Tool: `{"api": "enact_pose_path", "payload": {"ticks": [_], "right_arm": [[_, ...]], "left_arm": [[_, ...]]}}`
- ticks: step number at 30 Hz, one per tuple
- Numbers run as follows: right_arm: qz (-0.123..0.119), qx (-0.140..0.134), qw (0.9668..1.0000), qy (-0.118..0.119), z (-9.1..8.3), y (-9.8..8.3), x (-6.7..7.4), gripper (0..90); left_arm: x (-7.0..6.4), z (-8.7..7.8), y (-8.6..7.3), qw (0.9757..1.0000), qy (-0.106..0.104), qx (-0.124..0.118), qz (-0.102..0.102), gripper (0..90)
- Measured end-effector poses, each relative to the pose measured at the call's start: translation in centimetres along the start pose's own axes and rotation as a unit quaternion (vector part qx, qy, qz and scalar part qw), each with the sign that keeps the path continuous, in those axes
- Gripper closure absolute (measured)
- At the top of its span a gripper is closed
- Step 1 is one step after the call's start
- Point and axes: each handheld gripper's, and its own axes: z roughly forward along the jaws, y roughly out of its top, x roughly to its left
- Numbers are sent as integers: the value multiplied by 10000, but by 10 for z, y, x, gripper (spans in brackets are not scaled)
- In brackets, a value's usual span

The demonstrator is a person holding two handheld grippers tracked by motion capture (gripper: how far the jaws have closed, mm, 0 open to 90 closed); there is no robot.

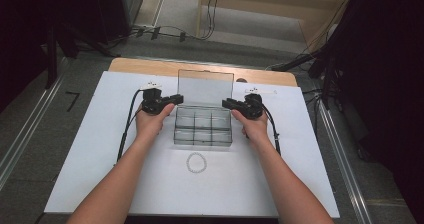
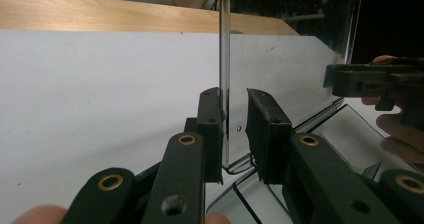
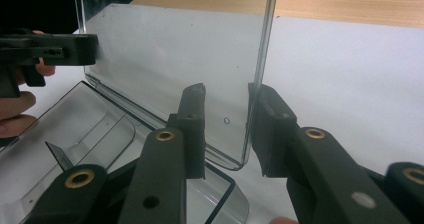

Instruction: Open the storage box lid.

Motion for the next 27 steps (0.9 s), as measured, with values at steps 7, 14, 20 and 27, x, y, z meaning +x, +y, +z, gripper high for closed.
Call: {"api": "enact_pose_path", "payload": {"ticks": [7, 14, 20, 27], "right_arm": [[77, 42, 10000, 14, 3, 0, -1, 636], [196, 72, 9998, 29, 8, -2, -3, 586], [297, 96, 9995, 105, 11, -4, -5, 553], [454, 108, 9987, 215, 13, -6, -9, 533]], "left_arm": [[4, 4, -2, 9997, -82, 14, -222, 736], [5, 8, -5, 9994, -44, 90, -317, 689], [7, 10, -6, 9990, -78, 135, -424, 665], [9, 11, -8, 9984, -122, 209, -517, 639]]}}
